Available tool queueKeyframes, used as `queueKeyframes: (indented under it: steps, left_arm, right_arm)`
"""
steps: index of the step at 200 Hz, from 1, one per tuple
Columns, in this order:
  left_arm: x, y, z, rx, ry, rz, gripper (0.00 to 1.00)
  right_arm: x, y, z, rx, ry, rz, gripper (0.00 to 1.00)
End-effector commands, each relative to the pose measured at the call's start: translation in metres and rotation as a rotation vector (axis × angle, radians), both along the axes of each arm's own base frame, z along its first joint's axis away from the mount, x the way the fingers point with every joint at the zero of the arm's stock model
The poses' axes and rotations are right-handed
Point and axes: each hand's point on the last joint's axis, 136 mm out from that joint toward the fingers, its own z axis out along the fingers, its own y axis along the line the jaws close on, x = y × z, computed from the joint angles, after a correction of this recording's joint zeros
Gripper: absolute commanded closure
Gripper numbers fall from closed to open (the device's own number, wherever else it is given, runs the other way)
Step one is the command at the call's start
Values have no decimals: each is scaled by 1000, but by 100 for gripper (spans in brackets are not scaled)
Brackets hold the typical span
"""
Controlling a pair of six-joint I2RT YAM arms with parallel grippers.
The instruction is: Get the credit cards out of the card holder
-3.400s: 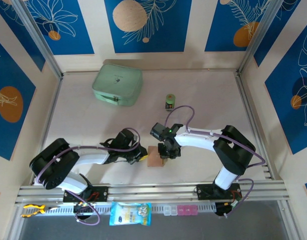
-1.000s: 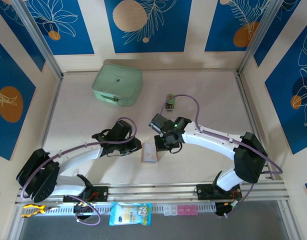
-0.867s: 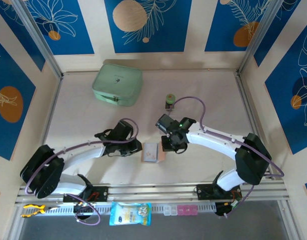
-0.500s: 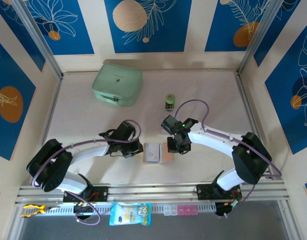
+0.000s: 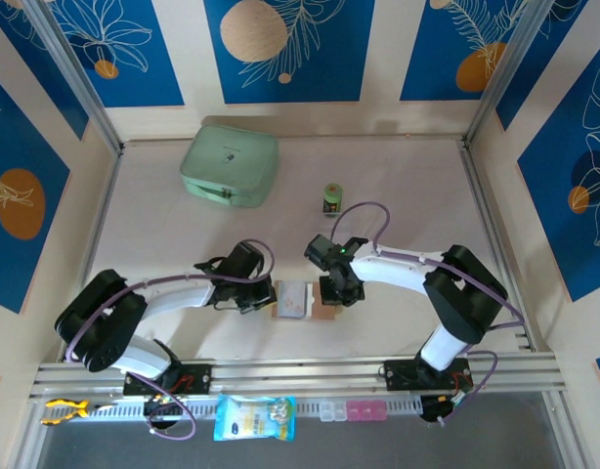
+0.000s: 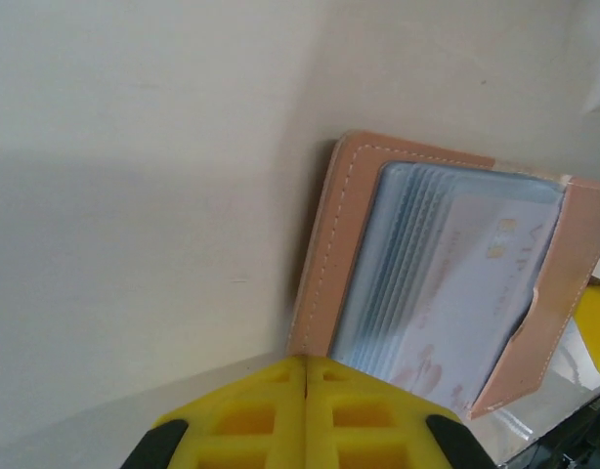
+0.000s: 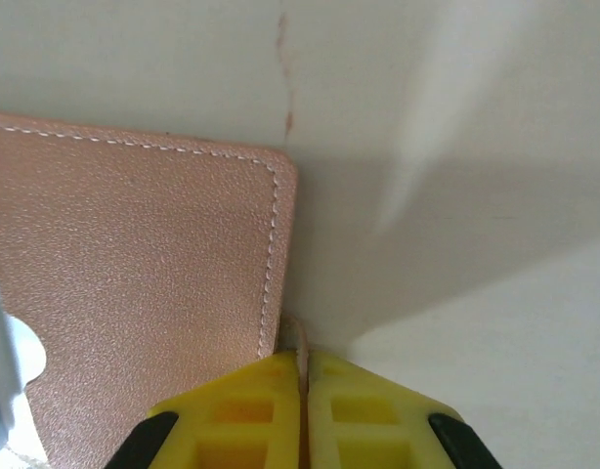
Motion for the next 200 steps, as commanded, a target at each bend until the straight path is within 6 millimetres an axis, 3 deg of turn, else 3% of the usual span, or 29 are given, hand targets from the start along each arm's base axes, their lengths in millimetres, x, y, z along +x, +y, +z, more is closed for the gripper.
queueKeyframes:
  steps: [1,92,156,200]
  left_arm:
    - [-6,9,-10,38,13,-2,98]
    - [-21,21,-18,43,43,17,99]
    - [-19,16,-11,13,39,22,99]
    - [-22,16,-11,8,45,24,99]
  right_arm:
    - [-2,3,-7,-28,-2,3,98]
    - [-2,-12,-19,-193,-29,16,82]
    - [-2,-11,3,-156,-73,11,78]
    - [1,-4,28,-90,-120,7,74]
